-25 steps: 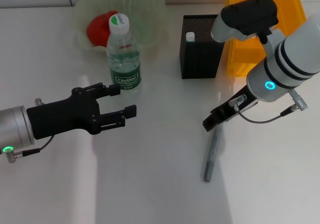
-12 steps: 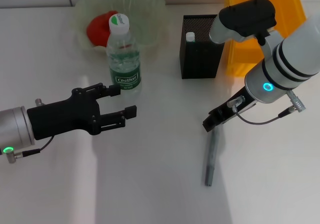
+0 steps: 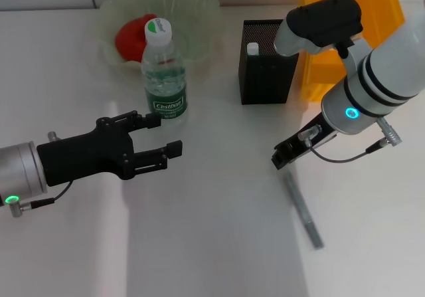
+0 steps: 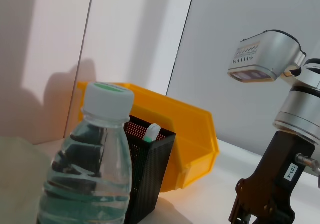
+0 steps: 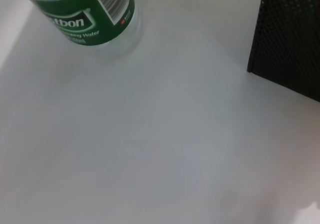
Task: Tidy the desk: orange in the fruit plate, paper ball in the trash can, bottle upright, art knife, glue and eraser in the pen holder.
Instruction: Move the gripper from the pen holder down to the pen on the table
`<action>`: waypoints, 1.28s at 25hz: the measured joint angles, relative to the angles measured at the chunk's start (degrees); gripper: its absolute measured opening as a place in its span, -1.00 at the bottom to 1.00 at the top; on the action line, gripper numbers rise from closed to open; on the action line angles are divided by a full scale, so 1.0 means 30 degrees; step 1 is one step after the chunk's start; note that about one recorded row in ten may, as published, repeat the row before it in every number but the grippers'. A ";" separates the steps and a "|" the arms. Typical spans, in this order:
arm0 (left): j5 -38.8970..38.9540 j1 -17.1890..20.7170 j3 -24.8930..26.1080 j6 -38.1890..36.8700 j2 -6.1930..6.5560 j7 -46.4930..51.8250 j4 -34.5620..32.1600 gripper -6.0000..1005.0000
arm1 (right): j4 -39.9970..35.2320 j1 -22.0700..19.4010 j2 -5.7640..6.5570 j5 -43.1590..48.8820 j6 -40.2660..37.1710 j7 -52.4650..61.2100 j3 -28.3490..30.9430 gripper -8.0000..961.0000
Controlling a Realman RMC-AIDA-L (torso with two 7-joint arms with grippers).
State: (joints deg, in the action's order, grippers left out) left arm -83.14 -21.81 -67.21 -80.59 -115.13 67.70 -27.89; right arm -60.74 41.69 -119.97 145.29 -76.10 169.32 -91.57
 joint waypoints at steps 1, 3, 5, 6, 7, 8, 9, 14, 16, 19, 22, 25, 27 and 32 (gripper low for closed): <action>0.0000 0.0002 -0.0002 0.0001 -0.0008 -0.0001 -0.0002 0.56 | 0.0016 0.0008 0.0000 0.0000 0.0000 -0.0002 -0.0012 -0.25; 0.0000 0.0004 -0.0001 0.0001 -0.0009 -0.0004 -0.0031 0.56 | 0.0047 0.0043 0.0002 -0.0004 0.0000 -0.0004 -0.0028 -0.34; -0.0001 0.0004 0.0007 0.0000 -0.0009 -0.0008 -0.0060 0.56 | 0.0074 0.0062 0.0011 -0.0005 0.0000 -0.0006 -0.0033 -0.49; 0.0000 0.0004 0.0009 0.0001 -0.0008 -0.0008 -0.0061 0.56 | 0.0079 0.0072 0.0015 -0.0005 -0.0001 -0.0007 -0.0037 -0.56; 0.0000 0.0005 0.0015 0.0001 -0.0005 -0.0009 -0.0054 0.56 | 0.0087 0.0097 0.0024 -0.0006 -0.0014 -0.0011 -0.0078 -0.64; 0.0000 0.0005 0.0015 0.0001 -0.0005 -0.0009 -0.0054 0.56 | 0.0087 0.0097 0.0024 -0.0006 -0.0014 -0.0011 -0.0078 -0.64; 0.0000 0.0004 0.0017 0.0000 -0.0005 -0.0009 -0.0041 0.56 | 0.0083 0.0103 0.0032 -0.0006 -0.0032 -0.0011 -0.0101 -0.63; 0.0000 0.0004 0.0008 0.0001 0.0000 -0.0010 -0.0052 0.56 | -0.0110 0.0094 0.0082 -0.0004 -0.0283 -0.0016 -0.0155 -0.63; 0.0000 0.0004 0.0008 0.0001 0.0000 -0.0010 -0.0052 0.56 | -0.0525 -0.0064 0.0114 0.0027 -0.0374 -0.0017 -0.0155 -0.63; 0.0000 0.0053 0.0028 0.0000 0.0001 -0.0010 -0.0078 0.56 | -0.1734 -0.0603 0.0184 0.0090 -0.0541 -0.0079 -0.0150 -0.62; 0.0000 0.0063 0.0050 -0.0001 0.0000 0.0010 -0.0079 0.56 | -0.3123 -0.1050 0.0216 0.0180 -0.1580 -0.0453 -0.0083 -0.62; 0.0000 0.0063 0.0059 -0.0005 0.0001 0.0023 -0.0079 0.56 | -0.3540 -0.1135 0.0222 0.0491 -0.2226 -0.0462 -0.0134 -0.55; 0.0000 0.0059 0.0079 -0.0010 -0.0004 0.0037 -0.0078 0.56 | -0.3730 -0.1316 0.0165 0.1041 -0.2776 -0.0444 -0.0372 -0.50; 0.0000 0.0024 0.0081 0.0006 -0.0079 0.0008 -0.0070 0.56 | -0.3615 -0.1716 0.0132 0.1142 -0.2737 -0.0412 -0.1066 -0.41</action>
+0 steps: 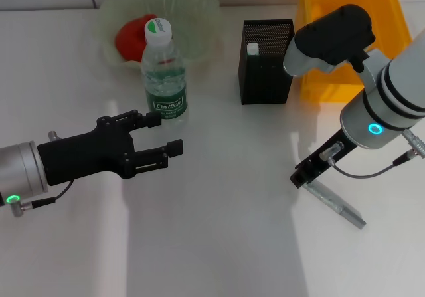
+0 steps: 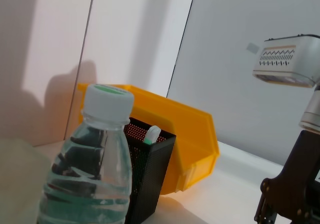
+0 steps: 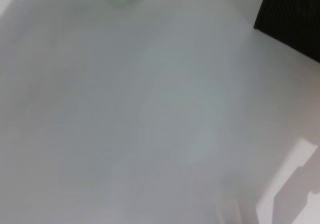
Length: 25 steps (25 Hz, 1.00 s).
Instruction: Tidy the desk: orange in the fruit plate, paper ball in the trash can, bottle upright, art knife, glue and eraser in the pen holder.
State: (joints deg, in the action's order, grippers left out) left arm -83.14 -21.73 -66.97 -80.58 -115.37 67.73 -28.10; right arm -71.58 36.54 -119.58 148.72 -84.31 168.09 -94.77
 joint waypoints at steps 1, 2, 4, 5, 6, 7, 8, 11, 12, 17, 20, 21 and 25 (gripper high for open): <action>0.0000 0.0000 0.0000 0.0000 0.0000 0.0000 0.0000 0.56 | 0.0000 0.0000 0.0000 0.0000 0.0000 0.0000 0.0000 -0.39; 0.0000 -0.0008 0.0001 0.0010 -0.0003 -0.0003 0.0008 0.56 | 0.0000 -0.0059 -0.0003 0.0000 0.0002 -0.0002 -0.0079 -0.38; 0.0001 -0.0017 0.0000 0.0023 -0.0014 -0.0005 0.0016 0.56 | 0.0001 -0.0110 -0.0006 0.0000 0.0001 -0.0003 -0.0278 -0.34; 0.0001 -0.0024 0.0000 0.0036 -0.0036 -0.0008 0.0018 0.56 | 0.0029 -0.0170 -0.0021 0.0000 0.0030 0.0014 -0.0502 -0.32; 0.0001 -0.0024 0.0000 0.0036 -0.0036 -0.0008 0.0018 0.56 | 0.0029 -0.0170 -0.0021 0.0000 0.0030 0.0014 -0.0502 -0.33; 0.0000 -0.0034 0.0000 0.0041 -0.0048 -0.0010 0.0014 0.56 | 0.0035 -0.0209 -0.0030 0.0000 0.0061 0.0026 -0.0595 -0.35; 0.0001 -0.0039 0.0000 0.0042 -0.0053 -0.0011 0.0011 0.56 | 0.0063 -0.0236 -0.0039 0.0000 0.0105 0.0033 -0.0637 -0.36; 0.0001 -0.0046 0.0000 0.0048 -0.0066 -0.0016 0.0000 0.56 | 0.0215 -0.0262 -0.0044 0.0000 0.0211 0.0036 -0.0670 -0.39; 0.0000 -0.0048 0.0000 0.0054 -0.0068 -0.0017 -0.0001 0.56 | 0.0324 -0.0259 -0.0044 0.0000 0.0234 0.0034 -0.0670 -0.40; 0.0000 -0.0051 0.0000 0.0084 -0.0070 -0.0018 -0.0006 0.56 | 0.0350 -0.0291 -0.0044 0.0007 0.0283 0.0032 -0.0802 -0.46; 0.0000 -0.0052 0.0000 0.0085 -0.0070 -0.0018 -0.0002 0.56 | -0.0851 -0.0856 -0.0010 0.0013 0.0315 0.0031 -0.0784 -0.58; 0.0000 -0.0052 0.0000 0.0086 -0.0070 -0.0018 0.0005 0.56 | -0.0851 -0.0856 -0.0010 0.0013 0.0315 0.0031 -0.0784 -0.62; 0.0000 -0.0015 0.0000 0.0085 -0.0067 -0.0007 0.0000 0.56 | -0.2363 -0.1365 0.0068 0.0023 -0.0098 0.0031 -0.0470 -0.70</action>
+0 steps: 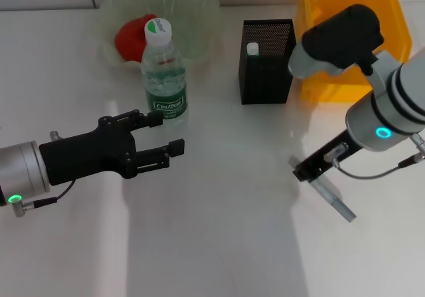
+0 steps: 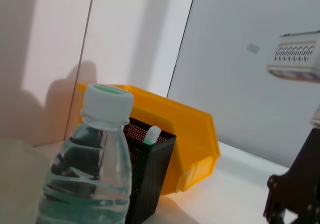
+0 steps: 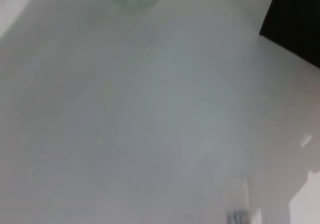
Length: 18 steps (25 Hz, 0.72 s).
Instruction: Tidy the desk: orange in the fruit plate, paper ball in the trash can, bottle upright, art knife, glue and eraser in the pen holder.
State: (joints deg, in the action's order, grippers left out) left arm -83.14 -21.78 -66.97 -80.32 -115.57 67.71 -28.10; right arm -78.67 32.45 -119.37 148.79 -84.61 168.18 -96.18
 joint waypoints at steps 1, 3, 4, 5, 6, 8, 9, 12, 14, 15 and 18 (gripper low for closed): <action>0.0000 0.0000 0.0000 0.0000 0.0000 0.0000 0.0000 0.56 | -0.0774 -0.0216 0.0020 0.0004 -0.0114 -0.0026 0.0306 -0.70; 0.0002 0.0012 -0.0004 -0.0004 -0.0002 0.0061 -0.0007 0.56 | -0.2849 -0.0903 0.0032 -0.0018 -0.0304 -0.0287 0.1366 -0.70; 0.0003 0.0016 -0.0002 -0.0009 0.0000 0.0078 -0.0009 0.56 | -0.4431 -0.1511 0.0021 -0.0308 -0.0292 -0.0696 0.2257 -0.70; 0.0004 0.0015 -0.0004 -0.0019 -0.0002 0.0092 -0.0020 0.56 | -0.6758 -0.2636 -0.0018 -0.1493 0.0236 -0.1728 0.3879 -0.70; 0.0004 0.0015 -0.0004 -0.0019 -0.0002 0.0092 -0.0020 0.56 | -0.6758 -0.2636 -0.0018 -0.1493 0.0236 -0.1728 0.3879 -0.70; 0.0038 0.0027 -0.0002 -0.0065 -0.0003 0.0129 -0.0036 0.56 | -0.8178 -0.3873 -0.0033 -0.3988 0.1368 -0.3254 0.5656 -0.70; 0.0097 0.0039 -0.0002 -0.0094 -0.0014 0.0142 -0.0037 0.56 | -0.8446 -0.4466 -0.0031 -0.5995 0.2192 -0.4366 0.6589 -0.70; 0.0135 0.0052 -0.0002 -0.0140 -0.0076 0.0147 -0.0040 0.56 | -0.7051 -0.5548 0.0018 -1.2075 0.4329 -0.8326 0.8824 -0.70; 0.0140 0.0048 0.0000 -0.0145 -0.0131 0.0157 -0.0040 0.56 | -0.4307 -0.5499 0.0035 -1.6423 0.5046 -1.1706 1.0030 -0.70; 0.0144 0.0028 0.0000 -0.0160 -0.0185 0.0178 -0.0039 0.56 | -0.0326 -0.4704 0.0067 -1.9949 0.4957 -1.5028 1.1195 -0.70; 0.0149 -0.0014 0.0000 -0.0204 -0.0229 0.0210 -0.0041 0.56 | 0.3774 -0.3556 0.0086 -2.2168 0.4605 -1.7613 1.2491 -0.70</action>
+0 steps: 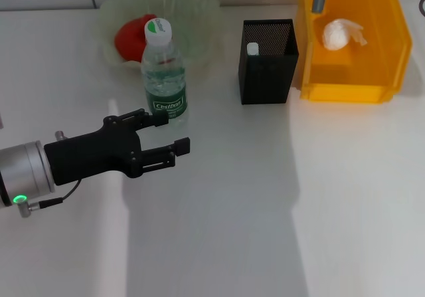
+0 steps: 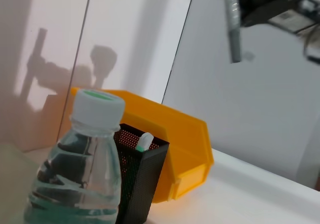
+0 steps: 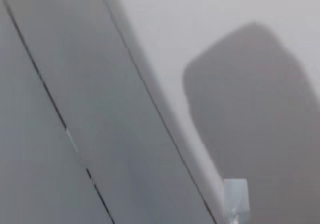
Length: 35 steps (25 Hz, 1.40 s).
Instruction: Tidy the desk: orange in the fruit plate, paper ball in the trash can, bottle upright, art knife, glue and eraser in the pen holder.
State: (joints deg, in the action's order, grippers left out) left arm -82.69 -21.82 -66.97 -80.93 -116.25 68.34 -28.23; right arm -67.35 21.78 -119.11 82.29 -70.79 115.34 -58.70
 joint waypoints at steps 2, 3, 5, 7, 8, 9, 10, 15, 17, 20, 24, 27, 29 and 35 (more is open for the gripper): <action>0.0001 -0.0002 0.0000 -0.0041 -0.0027 0.0160 -0.0107 0.56 | 0.5090 0.1876 0.0013 -0.1009 -0.0383 -0.2518 0.2103 -0.70; 0.0001 -0.0001 -0.0001 -0.0058 -0.0038 0.0205 -0.0143 0.56 | 0.5090 0.1876 0.0013 -0.1009 -0.0383 -0.2518 0.2103 -0.70; 0.0002 0.0010 0.0001 -0.0148 -0.0052 0.0336 -0.0248 0.56 | 0.8395 0.3117 0.0107 -0.1018 -0.0198 -0.3874 0.3397 -0.70; 0.0018 0.0010 0.0026 -0.0251 -0.0068 0.0420 -0.0340 0.56 | 1.1499 0.4422 0.0385 -0.0922 0.0793 -0.5047 0.3879 -0.70; 0.0018 0.0010 0.0026 -0.0251 -0.0068 0.0420 -0.0340 0.56 | 1.1499 0.4422 0.0385 -0.0922 0.0793 -0.5047 0.3879 -0.70; 0.0021 0.0004 0.0028 -0.0260 -0.0092 0.0447 -0.0394 0.56 | 1.2004 0.4692 0.0456 -0.0909 0.1201 -0.5225 0.3863 -0.70; 0.0025 0.0003 0.0029 -0.0269 -0.0118 0.0473 -0.0454 0.56 | 1.2483 0.4984 0.0449 -0.0793 0.1886 -0.5383 0.3742 -0.70; 0.0028 -0.0022 0.0030 -0.0294 -0.0168 0.0489 -0.0586 0.56 | 1.2868 0.5746 0.0046 0.0079 0.4632 -0.5792 0.2331 -0.70; 0.0028 -0.0031 0.0029 -0.0296 -0.0192 0.0497 -0.0640 0.56 | 1.3051 0.6030 0.0018 0.0127 0.5623 -0.5819 0.1315 -0.70; 0.0029 -0.0037 0.0029 -0.0299 -0.0214 0.0511 -0.0667 0.56 | 1.3096 0.6094 0.0001 0.0133 0.5923 -0.5826 0.1032 -0.70; 0.0028 -0.0042 0.0029 -0.0299 -0.0216 0.0513 -0.0671 0.56 | 1.3128 0.6086 -0.0016 0.0133 0.5698 -0.5837 0.0971 -0.57; 0.0028 -0.0050 0.0028 -0.0297 -0.0217 0.0514 -0.0697 0.56 | 1.2921 0.5857 -0.0011 0.0133 0.5018 -0.5841 0.1022 -0.39; 0.0028 -0.0051 0.0034 -0.0316 -0.0221 0.0514 -0.0698 0.56 | 1.2354 0.5301 0.0021 -0.0007 0.3680 -0.5863 0.1216 -0.24; -0.0059 0.0115 0.1309 -0.2324 0.0078 0.0473 -0.0693 0.56 | 0.8600 0.1404 0.0041 -0.1406 -0.2475 -0.6692 0.2568 0.29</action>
State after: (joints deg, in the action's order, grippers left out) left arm -82.87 -21.48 -63.04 -87.91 -116.02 69.75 -30.31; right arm -41.55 25.99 -118.99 78.07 -78.21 95.26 -51.00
